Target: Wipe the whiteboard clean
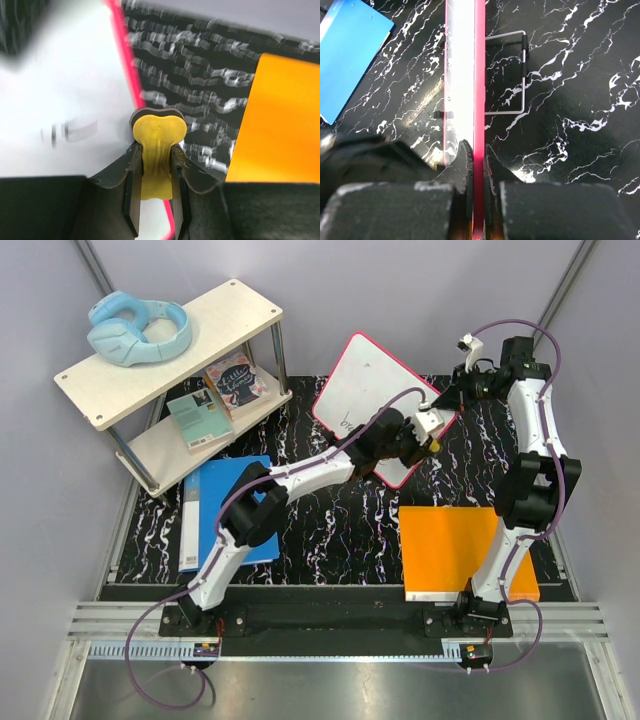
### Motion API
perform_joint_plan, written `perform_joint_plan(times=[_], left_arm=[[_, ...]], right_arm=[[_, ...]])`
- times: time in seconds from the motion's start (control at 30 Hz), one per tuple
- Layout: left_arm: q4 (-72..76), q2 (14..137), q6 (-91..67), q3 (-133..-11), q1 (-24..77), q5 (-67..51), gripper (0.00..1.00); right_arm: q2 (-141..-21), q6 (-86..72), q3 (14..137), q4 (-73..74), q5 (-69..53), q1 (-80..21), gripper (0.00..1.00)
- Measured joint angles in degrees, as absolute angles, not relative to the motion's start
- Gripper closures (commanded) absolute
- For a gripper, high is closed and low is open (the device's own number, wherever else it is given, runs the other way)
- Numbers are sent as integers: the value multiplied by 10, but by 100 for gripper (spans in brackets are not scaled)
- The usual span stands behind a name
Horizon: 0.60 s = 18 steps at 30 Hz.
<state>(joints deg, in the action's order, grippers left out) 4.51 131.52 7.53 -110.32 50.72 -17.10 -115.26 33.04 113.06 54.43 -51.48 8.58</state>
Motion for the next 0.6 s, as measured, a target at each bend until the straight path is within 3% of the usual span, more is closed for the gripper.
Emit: perform_joint_plan(times=[0.1,0.6], left_arm=[[62,1292,46,-1035,494,-156,100],[100,1292,-121,-1041,360,-83,100]], right_arm=[[-1152,333,1132,545,-520,84,100],[-1154,311,1133,529,-505,76,100]])
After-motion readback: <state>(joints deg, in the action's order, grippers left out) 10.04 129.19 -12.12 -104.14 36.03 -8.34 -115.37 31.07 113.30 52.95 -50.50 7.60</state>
